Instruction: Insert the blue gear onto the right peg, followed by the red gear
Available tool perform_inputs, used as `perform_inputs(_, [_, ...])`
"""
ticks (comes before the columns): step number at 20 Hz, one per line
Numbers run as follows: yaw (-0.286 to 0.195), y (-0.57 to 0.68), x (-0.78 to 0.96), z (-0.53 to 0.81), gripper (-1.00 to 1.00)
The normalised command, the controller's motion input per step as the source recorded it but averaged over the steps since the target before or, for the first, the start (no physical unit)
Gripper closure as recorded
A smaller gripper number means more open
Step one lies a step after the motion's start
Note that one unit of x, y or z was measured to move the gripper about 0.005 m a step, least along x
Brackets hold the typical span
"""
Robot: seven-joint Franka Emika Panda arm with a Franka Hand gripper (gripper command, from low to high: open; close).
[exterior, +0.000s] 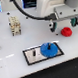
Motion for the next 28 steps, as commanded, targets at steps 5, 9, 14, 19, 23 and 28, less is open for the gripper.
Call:
perform_inputs(5, [0.0,0.37,0.19,0.07,-1.0])
perform_inputs(9, [0.0,0.34,0.1,-0.12,-1.0])
perform_inputs(14, [0.0,0.1,-0.13,-0.31,-1.0])
perform_inputs(19, [0.0,0.04,-0.13,-0.31,-1.0])
perform_inputs(23, [0.0,-0.01,-0.12,-0.27,1.0])
perform_inputs(28, [0.0,0.01,-0.15,-0.2,1.0])
